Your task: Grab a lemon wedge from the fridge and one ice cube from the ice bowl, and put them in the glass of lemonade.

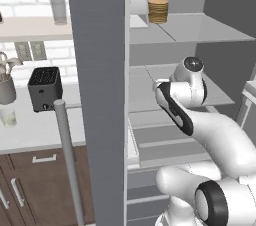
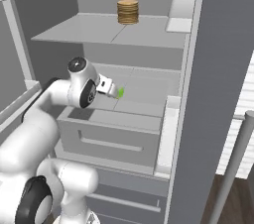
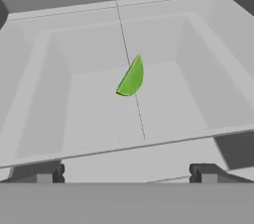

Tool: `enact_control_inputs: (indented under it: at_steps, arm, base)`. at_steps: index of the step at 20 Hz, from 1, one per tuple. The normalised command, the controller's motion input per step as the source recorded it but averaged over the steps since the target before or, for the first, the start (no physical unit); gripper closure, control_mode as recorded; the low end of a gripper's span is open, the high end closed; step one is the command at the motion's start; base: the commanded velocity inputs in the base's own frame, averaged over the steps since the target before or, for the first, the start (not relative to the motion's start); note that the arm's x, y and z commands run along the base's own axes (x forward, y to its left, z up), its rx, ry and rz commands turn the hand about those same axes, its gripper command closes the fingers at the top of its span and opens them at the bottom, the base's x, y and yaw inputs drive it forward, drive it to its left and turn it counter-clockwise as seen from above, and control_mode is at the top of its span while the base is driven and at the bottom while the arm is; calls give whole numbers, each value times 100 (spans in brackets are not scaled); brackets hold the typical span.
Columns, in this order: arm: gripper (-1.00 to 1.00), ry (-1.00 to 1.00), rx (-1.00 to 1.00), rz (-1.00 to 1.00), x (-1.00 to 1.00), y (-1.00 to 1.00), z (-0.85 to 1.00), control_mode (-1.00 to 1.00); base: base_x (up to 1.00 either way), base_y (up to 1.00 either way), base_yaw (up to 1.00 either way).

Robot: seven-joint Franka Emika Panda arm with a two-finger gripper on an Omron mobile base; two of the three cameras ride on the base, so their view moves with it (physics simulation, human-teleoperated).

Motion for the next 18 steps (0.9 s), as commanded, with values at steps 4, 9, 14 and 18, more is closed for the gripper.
enact_control_inputs:
  at_steps: [4,9,14,18]
  arm:
    - [-100,2,0,-5,32,-9,-20,-100]
    - [-100,3,0,-4,36,-5,-29,-100]
    - [-100,3,0,-3,40,-2,-29,-100]
    - [-100,5,0,-2,41,-7,-22,-100]
  base:
    - [0,0,0]
    - [0,0,0]
    - [0,0,0]
    - [0,0,0]
